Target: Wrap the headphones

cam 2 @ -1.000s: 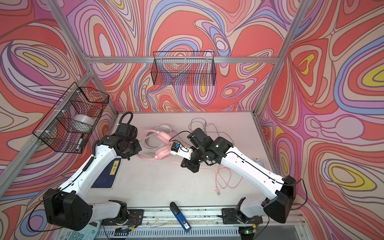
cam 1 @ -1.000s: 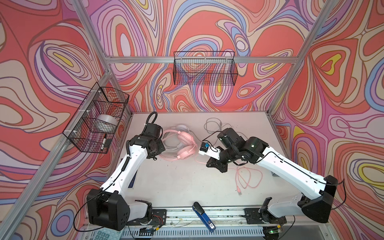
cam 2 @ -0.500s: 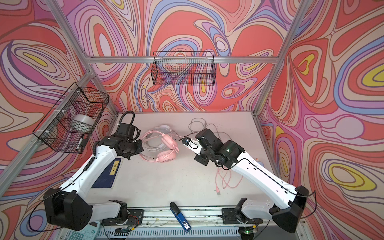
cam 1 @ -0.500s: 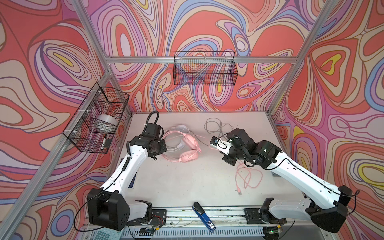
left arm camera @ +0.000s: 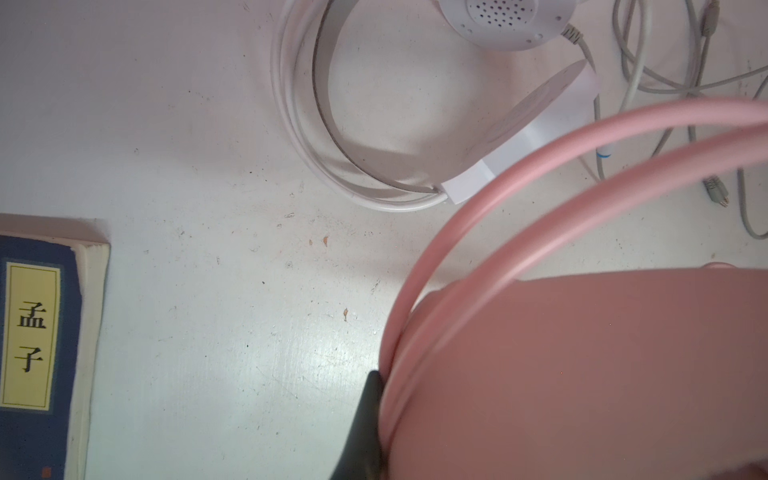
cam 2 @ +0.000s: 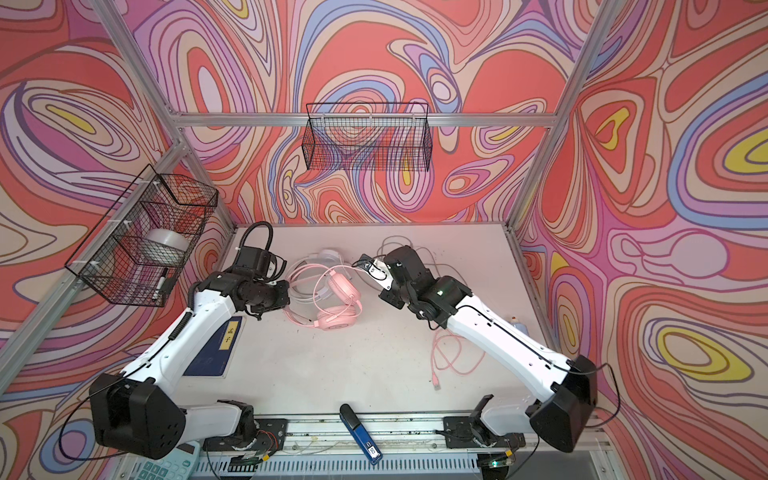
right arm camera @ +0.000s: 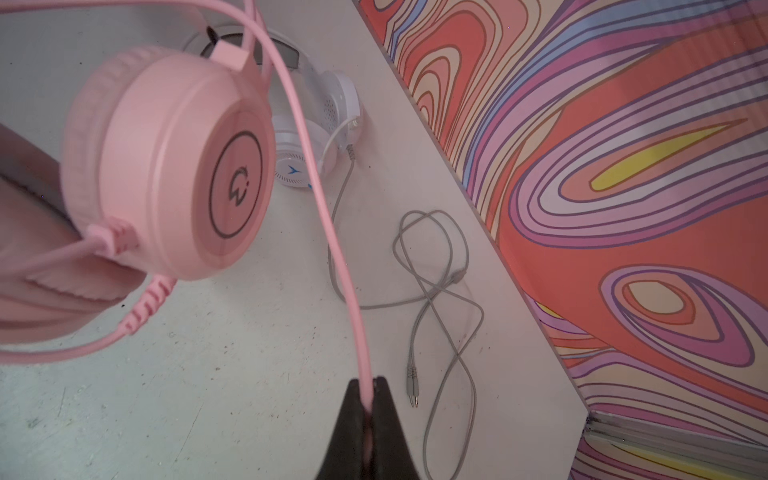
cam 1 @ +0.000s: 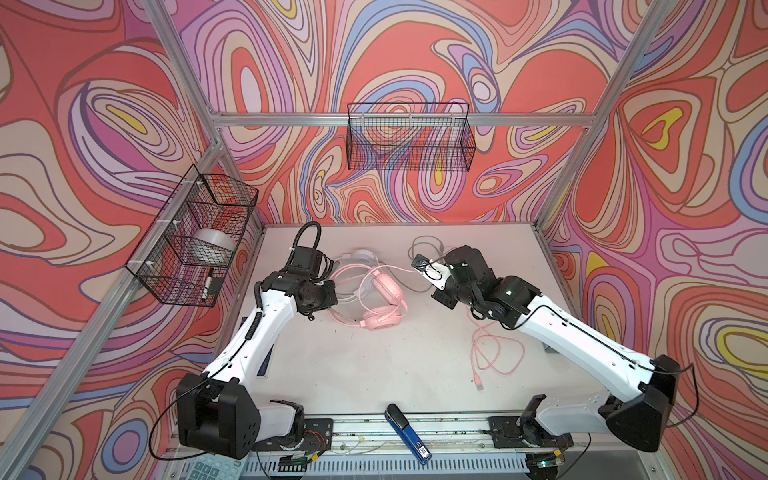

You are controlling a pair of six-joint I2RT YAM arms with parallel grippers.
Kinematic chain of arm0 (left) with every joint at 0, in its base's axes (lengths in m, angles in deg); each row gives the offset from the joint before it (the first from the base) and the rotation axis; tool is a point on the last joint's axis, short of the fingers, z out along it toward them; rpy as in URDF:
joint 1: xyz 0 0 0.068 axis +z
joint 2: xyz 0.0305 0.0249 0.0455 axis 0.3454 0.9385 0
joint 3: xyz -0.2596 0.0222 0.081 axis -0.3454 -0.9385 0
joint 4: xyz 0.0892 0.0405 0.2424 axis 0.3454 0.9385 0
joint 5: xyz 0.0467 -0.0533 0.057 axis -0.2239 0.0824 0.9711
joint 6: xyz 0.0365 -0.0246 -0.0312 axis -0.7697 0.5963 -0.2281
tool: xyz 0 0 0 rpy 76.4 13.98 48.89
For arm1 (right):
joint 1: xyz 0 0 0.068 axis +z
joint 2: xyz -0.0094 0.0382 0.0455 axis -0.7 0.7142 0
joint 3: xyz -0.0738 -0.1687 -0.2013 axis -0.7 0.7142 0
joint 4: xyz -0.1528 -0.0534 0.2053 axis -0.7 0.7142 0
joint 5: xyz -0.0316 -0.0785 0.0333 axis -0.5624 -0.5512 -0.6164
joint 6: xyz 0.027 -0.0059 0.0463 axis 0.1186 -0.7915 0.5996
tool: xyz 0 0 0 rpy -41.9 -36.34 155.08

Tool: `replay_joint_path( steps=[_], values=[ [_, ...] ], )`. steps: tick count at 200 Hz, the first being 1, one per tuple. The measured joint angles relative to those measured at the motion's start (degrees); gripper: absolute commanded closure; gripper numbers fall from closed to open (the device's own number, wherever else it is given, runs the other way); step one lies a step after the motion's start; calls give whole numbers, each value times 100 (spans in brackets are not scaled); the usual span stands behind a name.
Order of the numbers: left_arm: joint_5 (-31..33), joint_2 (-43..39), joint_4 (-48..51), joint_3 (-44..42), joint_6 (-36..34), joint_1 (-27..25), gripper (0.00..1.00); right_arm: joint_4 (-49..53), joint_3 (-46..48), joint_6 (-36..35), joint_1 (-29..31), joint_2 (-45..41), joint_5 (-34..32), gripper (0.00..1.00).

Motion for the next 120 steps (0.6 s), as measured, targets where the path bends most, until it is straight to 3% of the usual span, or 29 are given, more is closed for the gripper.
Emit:
replay_joint_path(
  steps=[63, 120],
  values=[
    [-278, -157, -17, -157, -225, 0, 100, 17, -739, 782, -717, 1427, 988, 100],
    [-623, -391, -201, -341, -260, 0, 100, -160, -905, 1482, -894, 2131, 1934, 99]
  ],
)
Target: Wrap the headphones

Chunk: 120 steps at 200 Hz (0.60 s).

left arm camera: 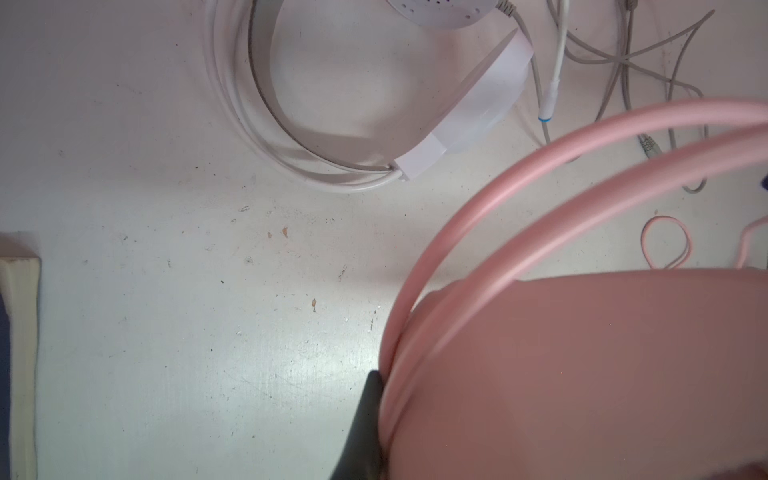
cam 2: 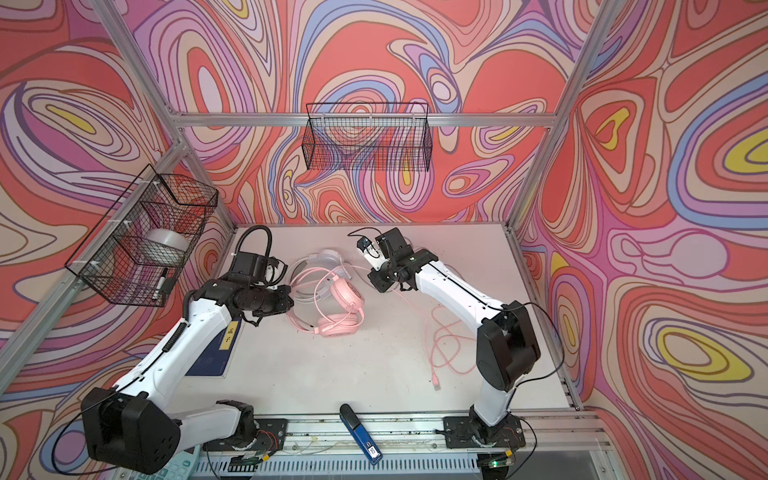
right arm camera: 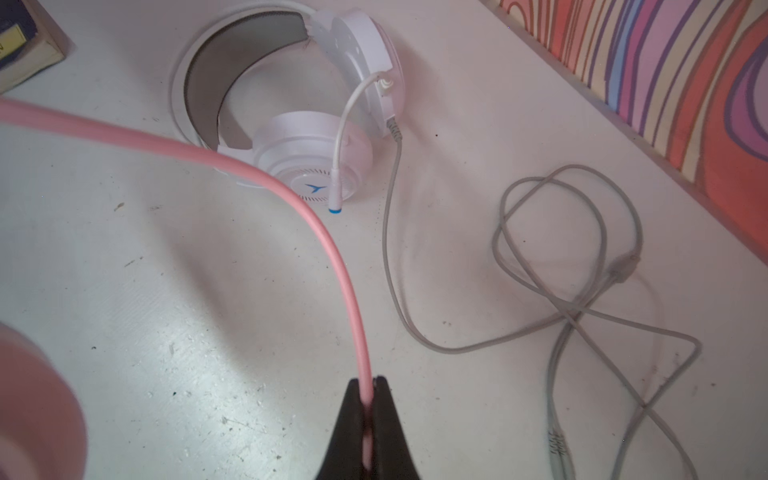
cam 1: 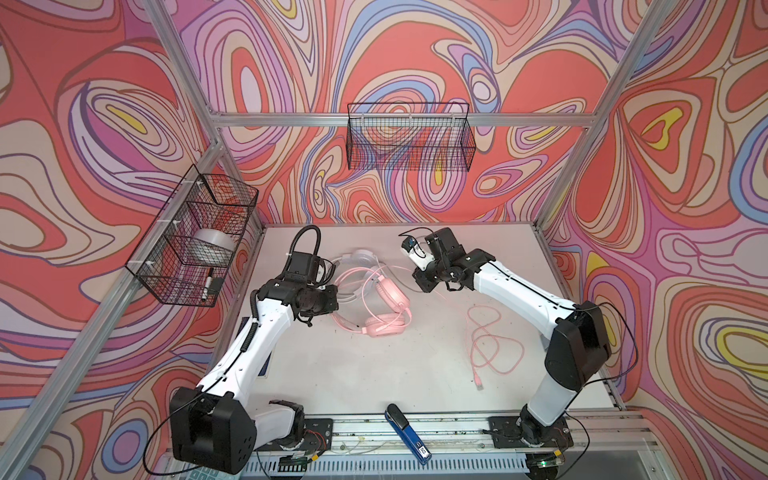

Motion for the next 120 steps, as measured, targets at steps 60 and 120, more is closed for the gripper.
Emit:
replay_joint_path(
  steps=[60, 120],
  values=[
    [-319, -2, -343, -142, 306, 157, 100, -566, 227, 745, -328, 284, 741, 79],
    [-518, -2, -566, -302, 656, 275, 100, -785, 433, 1137, -426, 420, 1036, 60]
  ],
)
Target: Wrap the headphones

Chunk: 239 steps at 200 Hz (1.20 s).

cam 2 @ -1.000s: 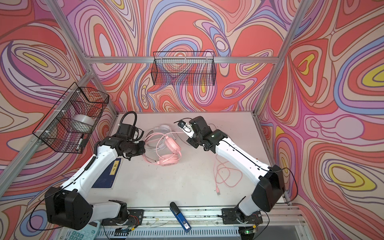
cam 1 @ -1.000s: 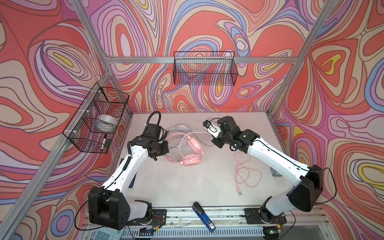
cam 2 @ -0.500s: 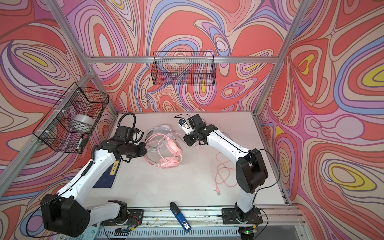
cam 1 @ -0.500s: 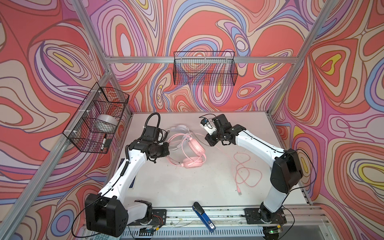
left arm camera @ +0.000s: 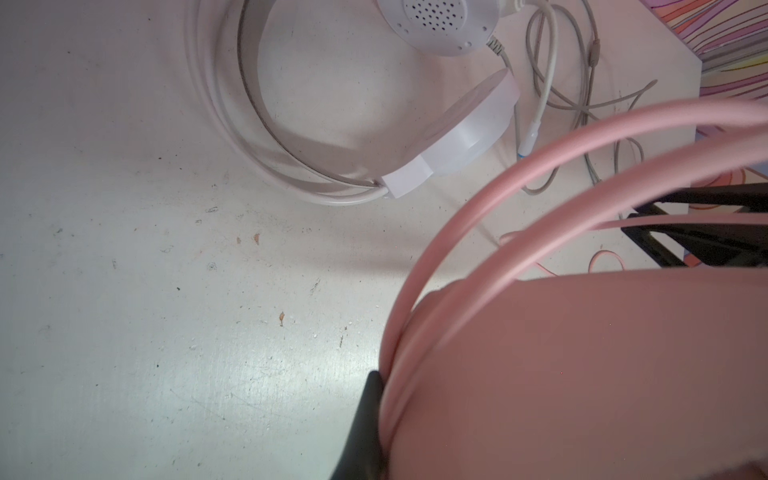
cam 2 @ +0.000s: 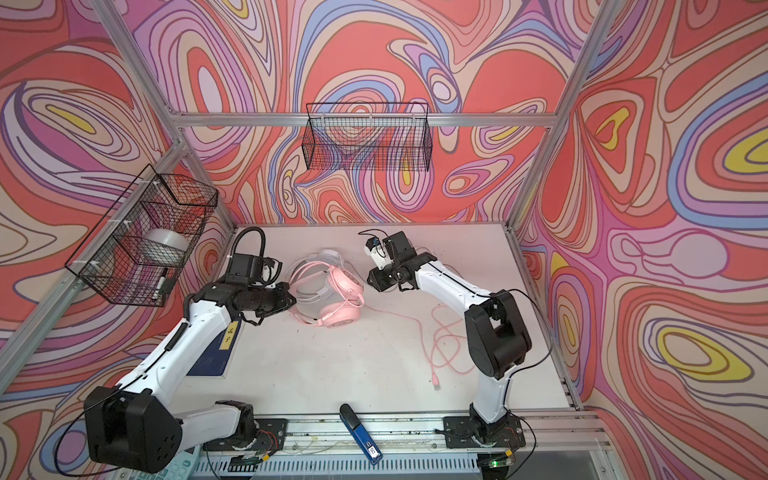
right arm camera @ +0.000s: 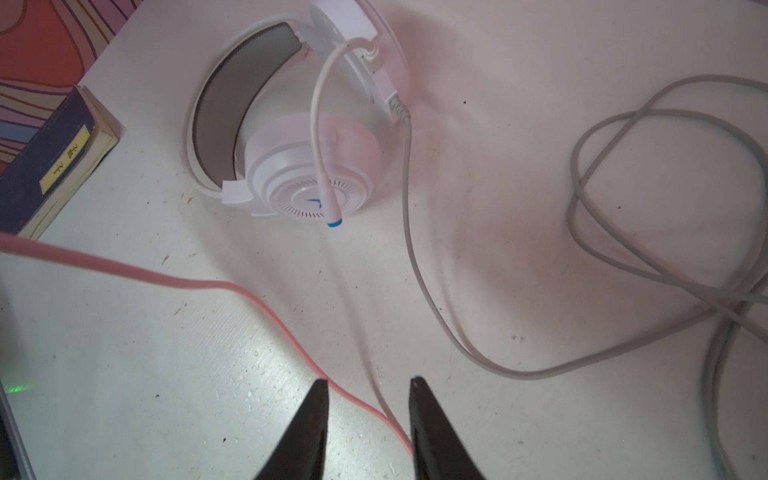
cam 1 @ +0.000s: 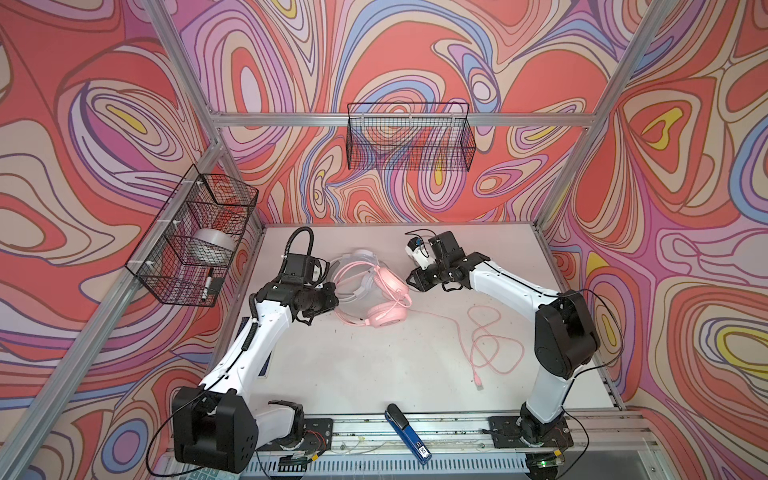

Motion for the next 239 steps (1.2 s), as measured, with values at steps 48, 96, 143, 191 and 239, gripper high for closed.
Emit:
replay_joint_path(
  steps=[48, 96, 143, 191, 239],
  values=[
    [-85, 0, -92, -15, 201, 111, 100, -125, 682, 205, -282, -68, 39, 48],
    [-249, 0, -101, 35, 297, 166, 100, -83, 1515, 411, -479, -420, -76, 42],
    [-415, -59, -92, 474, 345, 170, 100, -44, 1751, 540, -505, -566, -275, 40],
    [-527, -208, -90, 778, 424, 170, 100, 68, 2011, 693, -507, -566, -297, 40],
    [-542, -208, -63, 916, 468, 170, 100, 50, 2225, 841, -507, -564, -90, 40]
  ],
)
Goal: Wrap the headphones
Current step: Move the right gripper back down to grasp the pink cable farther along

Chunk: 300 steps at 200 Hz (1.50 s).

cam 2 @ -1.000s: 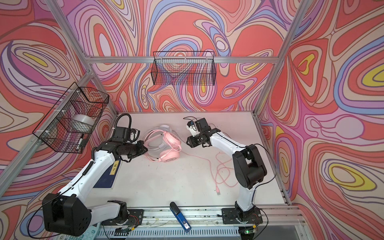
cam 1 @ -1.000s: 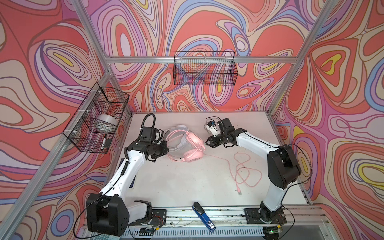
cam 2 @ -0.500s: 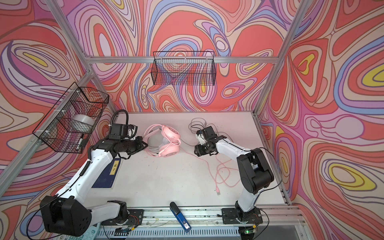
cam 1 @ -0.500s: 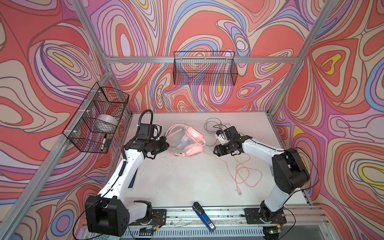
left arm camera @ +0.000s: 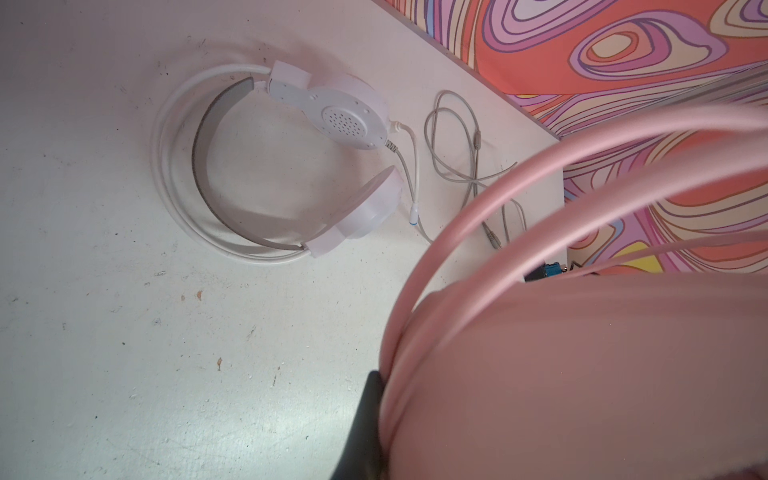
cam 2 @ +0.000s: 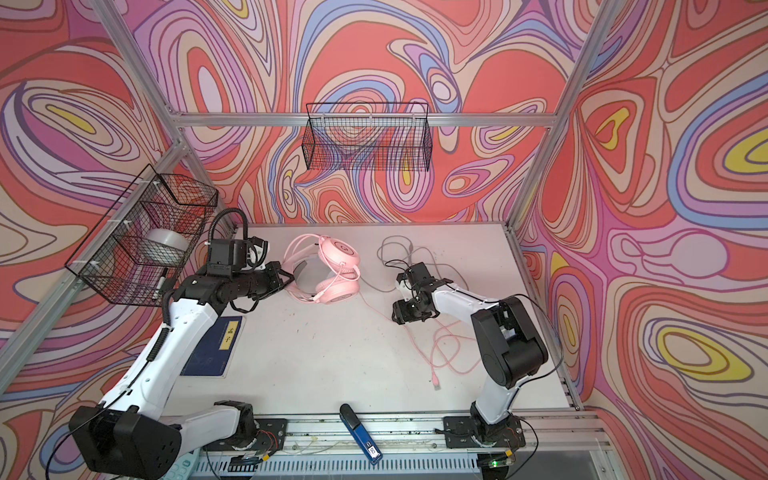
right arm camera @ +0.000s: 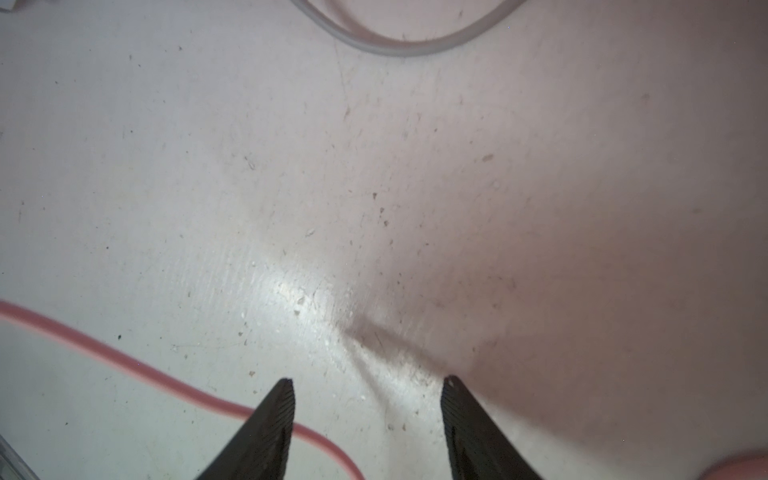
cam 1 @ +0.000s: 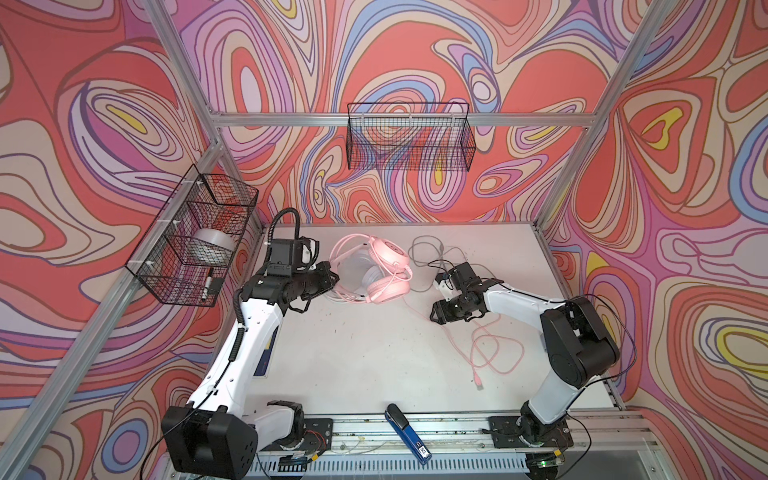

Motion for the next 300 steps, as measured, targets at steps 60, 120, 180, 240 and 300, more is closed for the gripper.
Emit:
replay_joint_path(
  steps=[60, 120, 180, 240, 300],
  values=[
    [55, 0, 83, 26, 2, 0, 100, 7, 369, 232, 0, -188, 136, 39],
    [127, 17, 131, 26, 2, 0, 100, -122, 533, 507, 0, -1003, 219, 38],
    [151, 39, 133, 26, 2, 0, 100, 101, 577, 675, 0, -756, 28, 40],
    [170, 39, 131, 26, 22, 0, 100, 413, 717, 946, 0, -640, -133, 53],
    [168, 48, 118, 26, 146, 0, 100, 485, 955, 1016, 2, -638, -74, 93]
  ],
)
